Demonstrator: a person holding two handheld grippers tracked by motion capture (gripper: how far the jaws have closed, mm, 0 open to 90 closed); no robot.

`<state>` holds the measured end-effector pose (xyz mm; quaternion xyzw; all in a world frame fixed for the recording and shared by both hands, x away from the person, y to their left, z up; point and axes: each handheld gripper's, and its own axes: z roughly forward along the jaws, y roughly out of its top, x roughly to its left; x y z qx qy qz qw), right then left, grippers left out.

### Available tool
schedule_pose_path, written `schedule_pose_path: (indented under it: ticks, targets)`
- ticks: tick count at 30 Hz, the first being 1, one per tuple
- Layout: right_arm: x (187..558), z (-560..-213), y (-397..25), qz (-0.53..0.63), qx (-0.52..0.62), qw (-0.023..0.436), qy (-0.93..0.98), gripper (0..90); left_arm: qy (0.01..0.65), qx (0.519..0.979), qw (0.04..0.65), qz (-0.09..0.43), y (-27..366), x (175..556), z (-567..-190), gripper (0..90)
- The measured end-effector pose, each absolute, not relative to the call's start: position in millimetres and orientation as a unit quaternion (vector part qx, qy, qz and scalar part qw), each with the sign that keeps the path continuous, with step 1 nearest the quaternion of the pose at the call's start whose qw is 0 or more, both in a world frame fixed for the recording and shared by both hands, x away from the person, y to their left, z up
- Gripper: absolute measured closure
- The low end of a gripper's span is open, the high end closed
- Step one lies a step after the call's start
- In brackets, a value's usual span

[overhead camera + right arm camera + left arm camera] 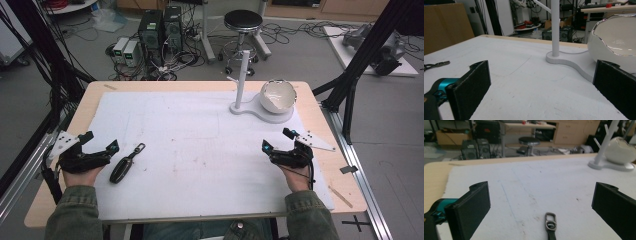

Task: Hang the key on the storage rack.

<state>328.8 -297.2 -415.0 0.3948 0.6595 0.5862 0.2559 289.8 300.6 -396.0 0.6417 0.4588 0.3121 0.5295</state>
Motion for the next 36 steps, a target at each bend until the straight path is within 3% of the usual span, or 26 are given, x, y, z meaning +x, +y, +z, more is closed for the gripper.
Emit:
schedule_pose_path:
  ticks: [9,23,36]
  targets:
    - [329,-415,-297,0.587,0.395,0.248,0.662,0.4,0.464,0.668,0.505,0.288,296,299,-391,2.3]
    - [330,-416,-296,0.586,0.389,0.248,0.666,0.4,0.445,0.758,0.427,0.211,277,316,-382,2.3]
    - [329,-416,-296,0.583,0.386,0.252,0.669,0.4,0.439,0.798,0.376,0.171,271,340,-378,2.3]
